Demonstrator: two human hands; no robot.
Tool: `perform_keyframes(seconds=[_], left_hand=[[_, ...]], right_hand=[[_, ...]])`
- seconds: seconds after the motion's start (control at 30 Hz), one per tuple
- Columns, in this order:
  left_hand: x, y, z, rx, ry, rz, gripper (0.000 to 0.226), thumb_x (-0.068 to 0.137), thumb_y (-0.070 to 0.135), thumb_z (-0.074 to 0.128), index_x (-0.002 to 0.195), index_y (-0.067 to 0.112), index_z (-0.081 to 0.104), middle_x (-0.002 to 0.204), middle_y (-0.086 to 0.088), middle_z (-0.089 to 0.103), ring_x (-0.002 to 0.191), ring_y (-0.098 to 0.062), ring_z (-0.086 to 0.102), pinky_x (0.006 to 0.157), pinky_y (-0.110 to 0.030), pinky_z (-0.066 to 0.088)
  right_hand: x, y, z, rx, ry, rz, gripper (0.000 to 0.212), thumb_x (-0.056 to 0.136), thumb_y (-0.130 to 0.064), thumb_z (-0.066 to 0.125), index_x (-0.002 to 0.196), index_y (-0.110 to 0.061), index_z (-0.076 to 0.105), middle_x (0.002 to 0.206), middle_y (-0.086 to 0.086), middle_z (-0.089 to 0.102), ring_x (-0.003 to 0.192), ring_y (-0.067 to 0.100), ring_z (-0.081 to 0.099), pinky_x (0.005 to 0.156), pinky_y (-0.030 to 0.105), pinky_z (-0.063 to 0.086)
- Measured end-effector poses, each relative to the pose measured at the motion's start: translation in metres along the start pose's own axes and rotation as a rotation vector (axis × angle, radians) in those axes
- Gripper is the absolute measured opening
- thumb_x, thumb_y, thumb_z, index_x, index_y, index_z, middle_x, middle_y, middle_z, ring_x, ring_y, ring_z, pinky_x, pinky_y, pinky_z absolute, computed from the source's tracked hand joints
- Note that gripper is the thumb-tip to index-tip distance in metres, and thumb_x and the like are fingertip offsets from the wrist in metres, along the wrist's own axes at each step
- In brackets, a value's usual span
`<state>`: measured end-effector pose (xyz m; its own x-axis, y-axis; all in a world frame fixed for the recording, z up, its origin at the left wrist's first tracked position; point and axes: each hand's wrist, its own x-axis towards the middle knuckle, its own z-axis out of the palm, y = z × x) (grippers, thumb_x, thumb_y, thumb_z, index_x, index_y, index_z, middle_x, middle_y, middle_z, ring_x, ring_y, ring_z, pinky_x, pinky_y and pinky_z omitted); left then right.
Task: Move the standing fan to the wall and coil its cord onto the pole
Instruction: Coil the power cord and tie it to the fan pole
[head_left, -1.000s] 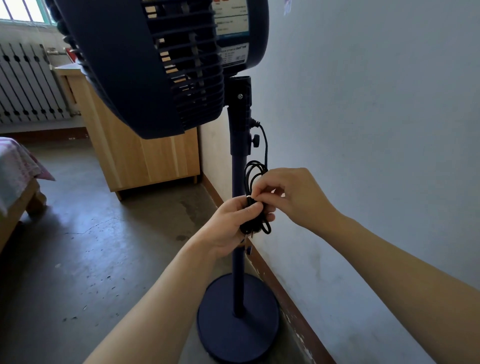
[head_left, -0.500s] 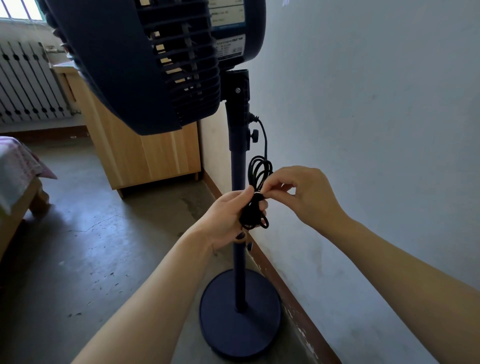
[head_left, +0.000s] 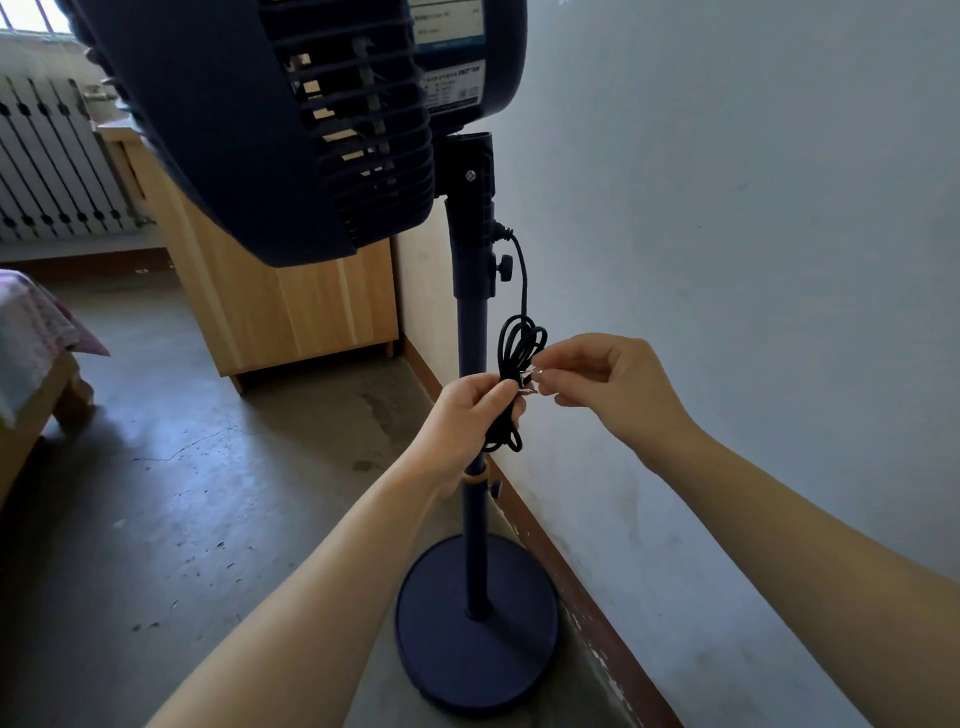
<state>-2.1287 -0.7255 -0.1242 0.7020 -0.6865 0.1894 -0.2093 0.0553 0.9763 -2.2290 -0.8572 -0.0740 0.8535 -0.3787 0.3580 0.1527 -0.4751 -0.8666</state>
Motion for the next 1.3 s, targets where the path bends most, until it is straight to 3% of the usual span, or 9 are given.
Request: perform_keyframes(seconds=[0.2,0.3,0.53,0.67,0.77,0.97,1.13,1.2,1.3], left_hand=[[0.001,-0.002,0.008,0.017,0.132,0.009,0.024,0.095,0.024,0.053,0.074,0.024,0.066,0.059,0.013,0.063,0.062,-0.005,0.059,0.073,-0.028,0.050],[0.000,-0.005,0.009,0.007,0.178,0.025,0.028,0.094,0.024,0.055,0.069,0.029,0.067,0.061,0.013,0.065,0.064,0.000,0.061,0.074,-0.028,0.050],[0.000,-0.010,0.012,-0.126,0.248,0.023,0.033,0.095,0.026,0.054,0.071,0.040,0.073,0.070,0.012,0.071,0.072,-0.002,0.066,0.079,-0.029,0.053],[-0.001,-0.010,0.012,-0.147,0.223,0.043,0.030,0.094,0.028,0.055,0.076,0.044,0.073,0.078,0.013,0.073,0.079,-0.003,0.069,0.069,-0.019,0.053],[-0.003,-0.008,0.014,-0.178,0.216,0.059,0.031,0.093,0.025,0.056,0.075,0.045,0.073,0.077,0.014,0.074,0.080,-0.002,0.069,0.064,-0.011,0.051],[-0.005,-0.009,0.011,-0.172,0.180,0.066,0.017,0.092,0.024,0.059,0.085,0.030,0.073,0.078,0.010,0.074,0.079,-0.004,0.070,0.064,-0.013,0.051],[-0.007,-0.007,0.011,-0.179,0.182,0.057,0.021,0.092,0.022,0.058,0.081,0.029,0.073,0.077,0.008,0.074,0.078,-0.004,0.070,0.066,-0.013,0.051],[-0.009,-0.004,0.011,-0.186,0.159,0.036,0.027,0.093,0.024,0.057,0.075,0.031,0.075,0.074,0.008,0.073,0.074,-0.002,0.068,0.067,-0.016,0.051],[-0.010,0.001,0.010,-0.183,0.118,-0.057,0.033,0.094,0.030,0.054,0.069,0.030,0.075,0.069,0.009,0.070,0.067,-0.001,0.064,0.075,-0.027,0.051]], right_hand=[[-0.011,-0.002,0.010,-0.321,0.121,-0.192,0.008,0.081,-0.023,0.071,0.081,-0.031,0.070,0.080,-0.016,0.071,0.078,-0.001,0.066,0.068,0.012,0.053],[-0.017,0.002,0.014,-0.331,0.107,-0.230,0.005,0.081,-0.024,0.071,0.080,-0.029,0.072,0.077,-0.017,0.070,0.077,-0.001,0.065,0.065,0.011,0.052],[-0.023,0.018,0.021,-0.121,0.079,0.096,0.004,0.079,-0.019,0.073,0.079,-0.023,0.075,0.073,-0.011,0.072,0.070,0.001,0.068,0.063,0.017,0.058],[-0.020,0.013,0.022,0.093,0.081,0.297,0.014,0.073,-0.036,0.076,0.075,-0.022,0.075,0.074,-0.005,0.074,0.071,0.007,0.070,0.062,0.019,0.056],[-0.016,0.008,0.027,0.169,0.111,0.416,0.021,0.073,-0.038,0.076,0.076,-0.018,0.072,0.076,0.000,0.072,0.073,0.010,0.066,0.060,0.020,0.049],[-0.014,0.004,0.028,0.285,0.074,0.528,0.023,0.071,-0.031,0.079,0.088,-0.017,0.075,0.080,-0.001,0.072,0.071,0.008,0.062,0.054,0.021,0.043],[-0.015,0.006,0.033,0.115,0.127,0.330,0.004,0.075,-0.028,0.076,0.076,-0.027,0.072,0.075,-0.012,0.072,0.073,0.002,0.066,0.062,0.015,0.047],[-0.015,0.009,0.031,-0.161,0.156,0.075,0.003,0.079,-0.029,0.072,0.076,-0.027,0.071,0.074,-0.012,0.071,0.072,0.003,0.066,0.067,0.014,0.048],[-0.011,0.010,0.019,-0.679,0.178,-0.454,0.008,0.085,-0.028,0.065,0.078,-0.023,0.068,0.075,-0.012,0.068,0.068,0.006,0.060,0.064,0.013,0.043]])
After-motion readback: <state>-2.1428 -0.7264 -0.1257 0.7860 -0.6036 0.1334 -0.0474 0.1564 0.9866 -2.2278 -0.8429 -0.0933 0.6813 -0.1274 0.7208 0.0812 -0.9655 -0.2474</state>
